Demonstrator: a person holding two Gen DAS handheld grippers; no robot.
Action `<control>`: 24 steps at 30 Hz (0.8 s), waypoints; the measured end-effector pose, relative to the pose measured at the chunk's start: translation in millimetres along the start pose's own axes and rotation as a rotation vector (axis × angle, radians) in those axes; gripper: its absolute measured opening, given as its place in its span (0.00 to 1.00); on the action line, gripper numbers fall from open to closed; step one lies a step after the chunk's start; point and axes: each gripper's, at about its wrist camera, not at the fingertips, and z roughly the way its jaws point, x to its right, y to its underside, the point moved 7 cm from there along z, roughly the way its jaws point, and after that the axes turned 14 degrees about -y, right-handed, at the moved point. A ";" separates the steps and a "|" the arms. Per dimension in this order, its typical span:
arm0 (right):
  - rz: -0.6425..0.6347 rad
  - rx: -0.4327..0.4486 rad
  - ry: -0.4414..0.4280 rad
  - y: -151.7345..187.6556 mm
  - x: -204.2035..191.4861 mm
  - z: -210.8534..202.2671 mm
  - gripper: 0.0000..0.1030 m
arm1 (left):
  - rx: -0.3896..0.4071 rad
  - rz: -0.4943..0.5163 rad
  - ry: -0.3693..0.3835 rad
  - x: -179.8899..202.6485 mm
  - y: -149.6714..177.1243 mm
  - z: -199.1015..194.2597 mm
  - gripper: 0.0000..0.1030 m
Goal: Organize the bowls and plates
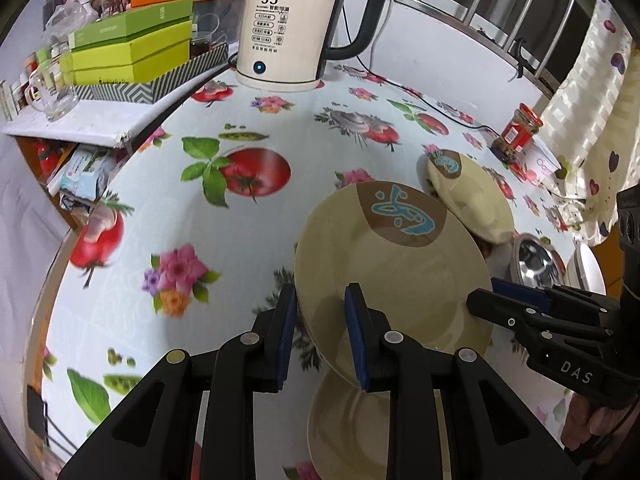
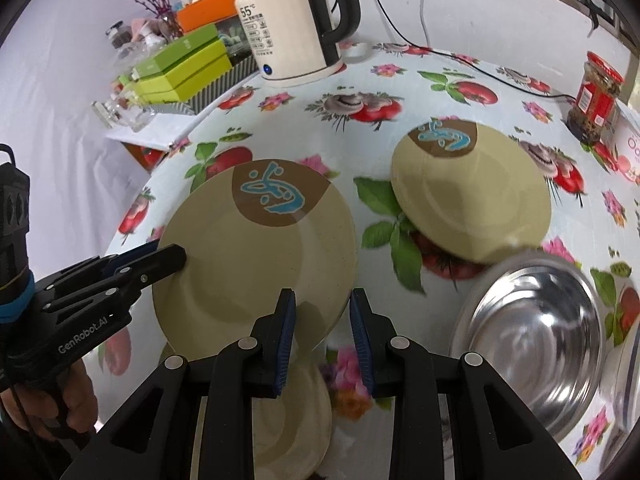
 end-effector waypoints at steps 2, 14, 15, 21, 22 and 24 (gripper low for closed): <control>0.003 -0.004 -0.001 7.3 -1.6 -2.0 0.26 | -0.005 -0.001 -0.002 0.1 7.0 -3.1 0.25; 0.015 -0.027 -0.003 47.5 -13.8 -12.5 0.26 | -0.033 0.002 0.001 0.8 43.4 -19.3 0.25; 0.015 -0.029 -0.002 50.5 -14.5 -13.5 0.26 | -0.033 0.003 0.002 1.1 45.3 -20.6 0.25; 0.016 -0.032 -0.001 62.4 -18.3 -18.5 0.26 | -0.036 0.008 0.001 1.6 55.8 -27.4 0.25; 0.015 -0.033 0.000 64.4 -19.2 -19.0 0.26 | -0.037 0.009 0.000 1.7 56.9 -27.8 0.25; 0.014 -0.036 -0.001 67.6 -20.0 -19.7 0.26 | -0.040 0.010 -0.001 1.6 60.5 -28.9 0.25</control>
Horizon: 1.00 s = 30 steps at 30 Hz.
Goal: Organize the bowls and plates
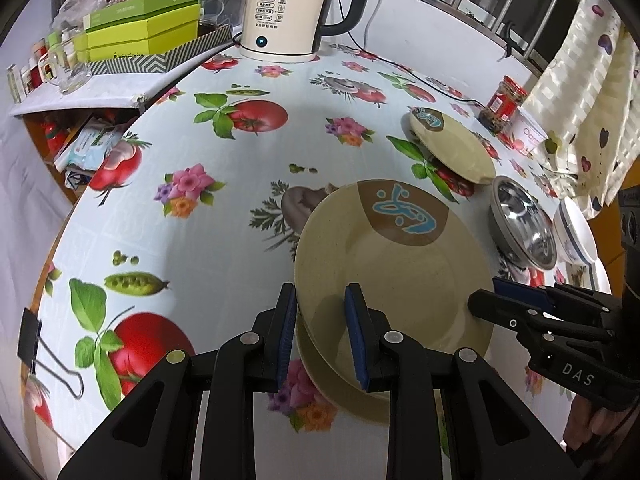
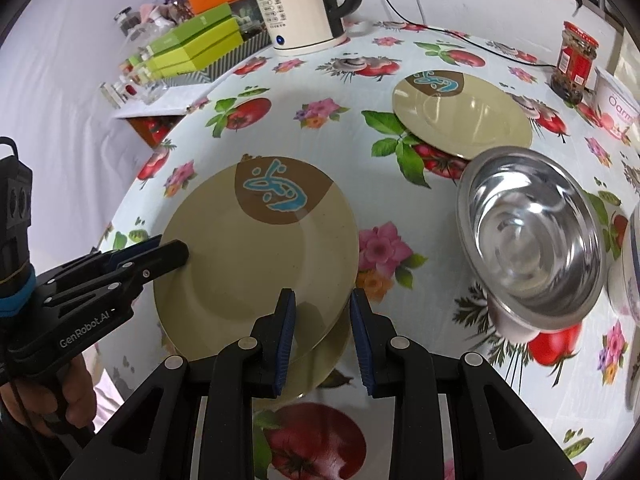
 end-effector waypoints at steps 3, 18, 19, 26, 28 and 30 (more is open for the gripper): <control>0.002 -0.005 -0.001 5.8 -0.7 -0.3 0.26 | -0.005 0.001 -0.001 0.4 5.2 -1.1 0.25; 0.004 -0.017 -0.001 16.6 -1.8 0.1 0.26 | -0.017 0.007 -0.007 1.5 15.4 -3.8 0.25; 0.003 -0.018 -0.001 17.1 -2.0 0.3 0.27 | -0.017 0.006 -0.007 1.5 15.7 -3.7 0.25; 0.004 -0.026 -0.003 18.1 -2.1 2.6 0.27 | -0.028 0.004 -0.008 0.9 20.0 -2.7 0.25; 0.004 -0.026 -0.002 18.3 -1.8 2.6 0.27 | -0.032 0.004 -0.007 0.8 21.1 -1.5 0.25; 0.004 -0.026 -0.004 18.5 -2.0 2.7 0.28 | -0.038 0.004 -0.007 0.9 22.6 -0.1 0.25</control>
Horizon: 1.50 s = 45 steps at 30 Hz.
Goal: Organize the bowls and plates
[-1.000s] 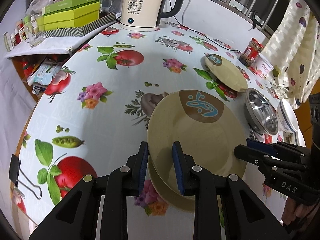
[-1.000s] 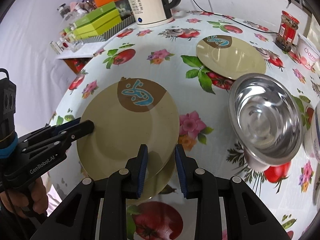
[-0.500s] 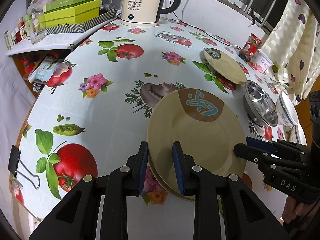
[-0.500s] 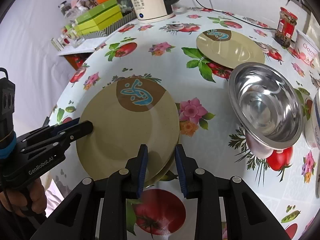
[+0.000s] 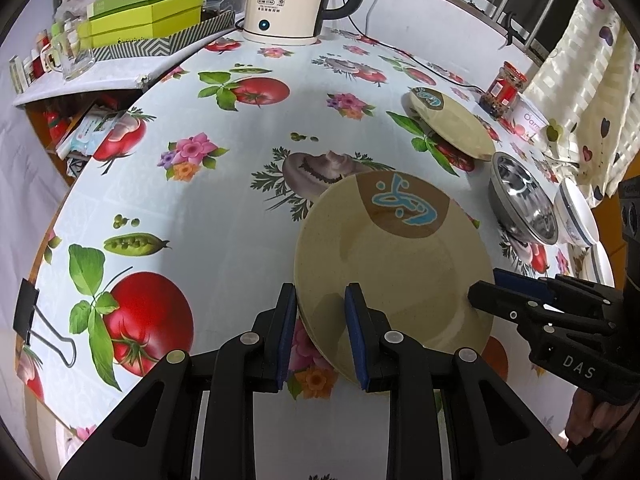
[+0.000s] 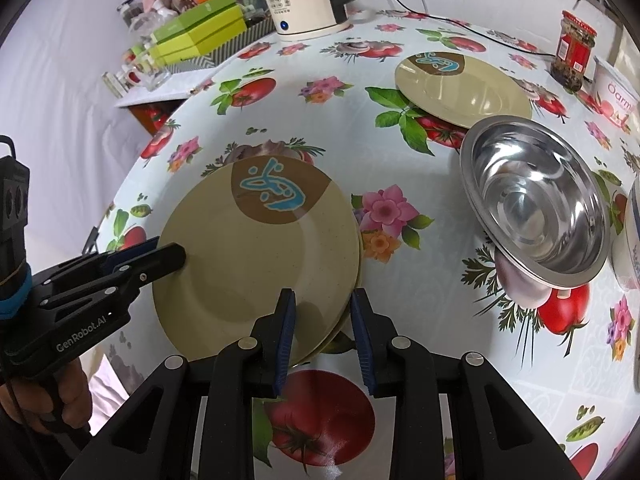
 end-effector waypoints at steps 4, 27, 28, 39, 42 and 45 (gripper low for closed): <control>0.001 0.001 -0.001 0.4 0.0 0.1 0.29 | -0.005 -0.002 0.006 -0.4 1.2 1.0 0.25; -0.011 0.069 -0.038 -6.8 3.3 -14.3 0.29 | 0.043 -0.011 0.010 -2.6 -14.1 -9.8 0.25; -0.021 0.075 -0.039 -7.0 2.6 -15.8 0.29 | 0.044 -0.009 0.011 -1.8 -14.6 -10.3 0.25; -0.031 0.092 -0.057 -2.7 4.3 -23.1 0.36 | 0.055 0.002 0.019 5.8 -19.8 -15.4 0.25; -0.040 0.103 -0.058 -4.1 2.2 -27.6 0.36 | 0.060 0.006 0.021 9.1 -21.0 -17.4 0.25; -0.048 0.112 -0.059 -5.8 0.2 -32.2 0.36 | 0.063 0.013 0.023 12.8 -22.2 -19.0 0.25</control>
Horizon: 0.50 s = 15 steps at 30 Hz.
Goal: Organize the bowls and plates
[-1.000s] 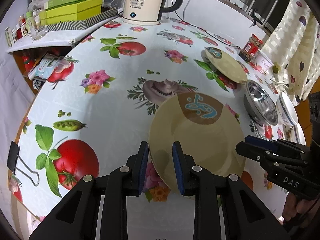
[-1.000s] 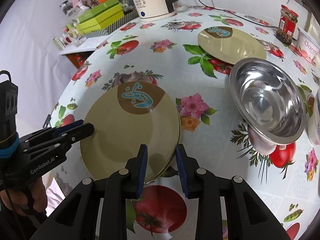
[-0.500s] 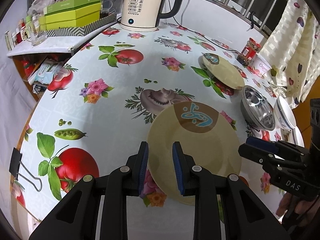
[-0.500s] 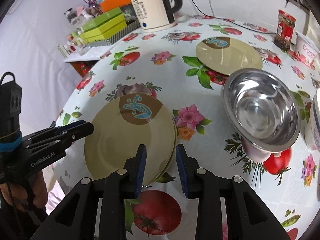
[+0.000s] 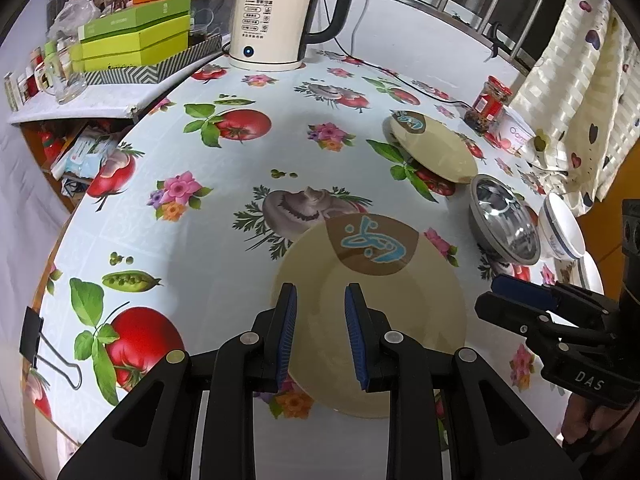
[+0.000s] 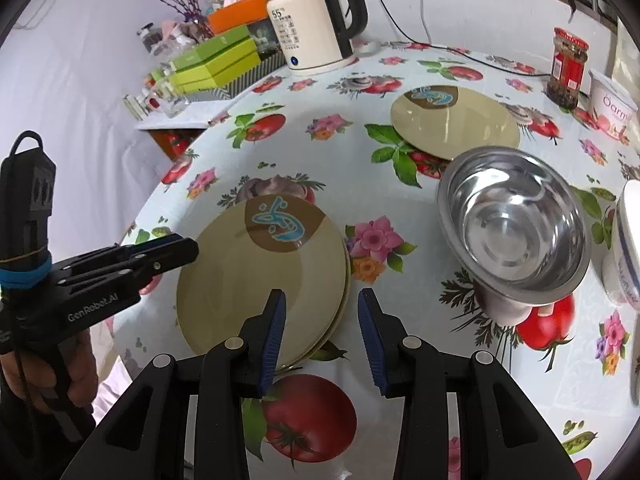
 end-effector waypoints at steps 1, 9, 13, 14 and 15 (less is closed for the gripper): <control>-0.001 0.003 -0.002 -1.0 -0.2 -1.3 0.36 | 0.001 0.003 0.000 1.1 -0.5 -0.2 0.25; 0.001 0.020 -0.001 -6.6 2.8 -10.1 0.36 | 0.008 0.024 0.002 10.5 -7.5 -1.8 0.25; -0.005 0.026 0.006 -10.8 3.8 -13.0 0.36 | 0.017 0.035 0.009 16.1 -12.5 -3.0 0.25; -0.007 0.027 0.005 -11.7 4.2 -13.6 0.36 | 0.018 0.039 0.012 17.5 -14.1 -2.9 0.25; -0.007 0.029 0.006 -12.7 4.7 -14.3 0.36 | 0.018 0.042 0.014 19.1 -15.4 -2.6 0.25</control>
